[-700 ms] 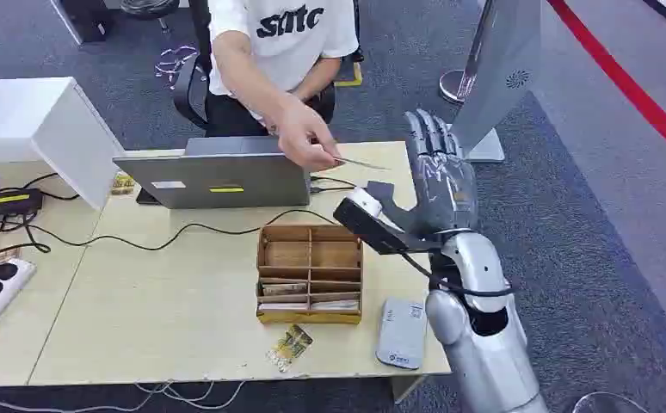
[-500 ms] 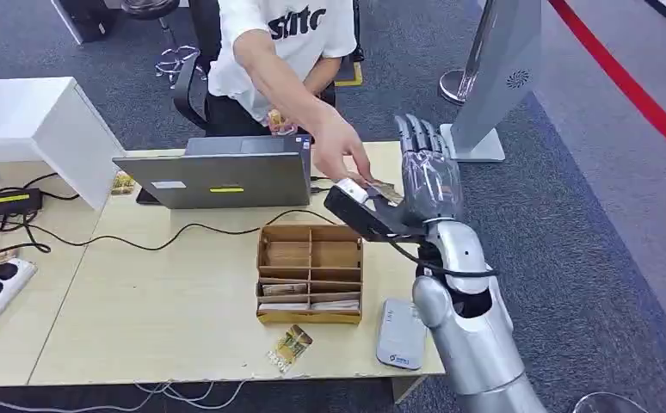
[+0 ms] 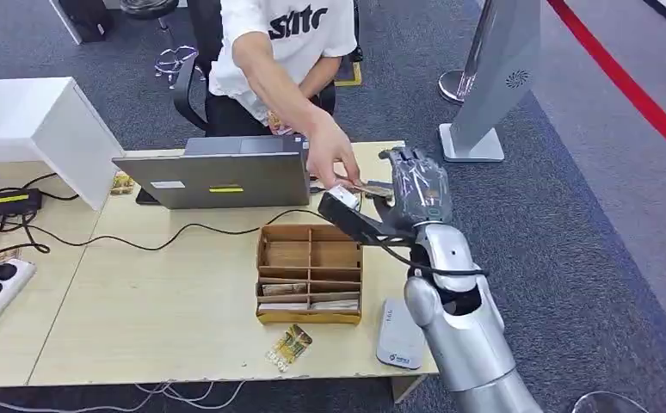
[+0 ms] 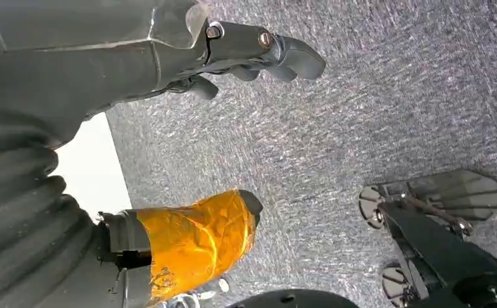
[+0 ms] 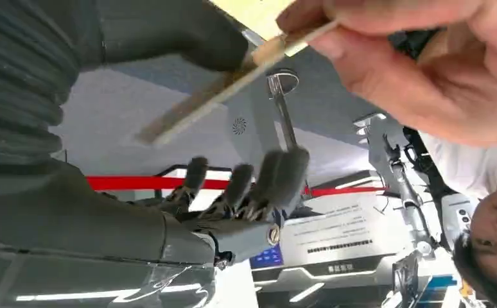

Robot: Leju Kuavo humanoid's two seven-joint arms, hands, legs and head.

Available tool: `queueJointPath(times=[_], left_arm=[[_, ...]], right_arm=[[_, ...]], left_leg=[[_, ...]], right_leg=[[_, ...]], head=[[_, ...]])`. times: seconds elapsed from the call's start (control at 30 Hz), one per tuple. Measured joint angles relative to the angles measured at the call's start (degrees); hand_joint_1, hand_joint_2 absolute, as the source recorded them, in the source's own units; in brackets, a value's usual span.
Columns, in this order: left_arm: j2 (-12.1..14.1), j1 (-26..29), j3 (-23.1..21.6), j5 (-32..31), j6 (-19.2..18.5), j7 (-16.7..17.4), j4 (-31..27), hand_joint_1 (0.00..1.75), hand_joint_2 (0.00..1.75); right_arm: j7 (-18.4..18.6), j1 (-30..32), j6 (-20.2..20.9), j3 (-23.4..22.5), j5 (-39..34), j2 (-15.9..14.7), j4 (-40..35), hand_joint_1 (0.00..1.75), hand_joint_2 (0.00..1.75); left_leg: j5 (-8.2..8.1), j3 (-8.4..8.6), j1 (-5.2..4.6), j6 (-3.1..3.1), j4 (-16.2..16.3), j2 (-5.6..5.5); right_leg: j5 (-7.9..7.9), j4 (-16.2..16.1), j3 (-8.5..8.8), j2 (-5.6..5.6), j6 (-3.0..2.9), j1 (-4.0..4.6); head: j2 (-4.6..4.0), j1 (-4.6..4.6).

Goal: Pass the card to the sensor for recognition and then transmit it.

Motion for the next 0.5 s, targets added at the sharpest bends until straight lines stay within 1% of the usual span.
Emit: queueJointPath(times=[0.33,0.5], left_arm=[[0.1,0.0,0.0,0.1,0.4,0.3,0.0,0.0,1.75],[0.1,0.0,0.0,0.5,0.4,0.4,0.0,0.0,1.75]], right_arm=[[-1.1,0.3,-0.2,0.0,-0.3,0.0,-0.4,1.75,1.75],[-3.3,1.8,-0.9,0.2,-3.4,0.0,-3.4,1.75,1.75]], left_leg=[[0.0,0.0,0.0,0.0,0.0,0.02],[0.0,0.0,0.0,0.0,0.0,0.01]], right_leg=[[0.0,0.0,-0.02,0.05,0.0,0.0],[0.0,0.0,-0.02,0.05,0.0,0.0]], head=[[0.0,0.0],[0.0,0.0]])
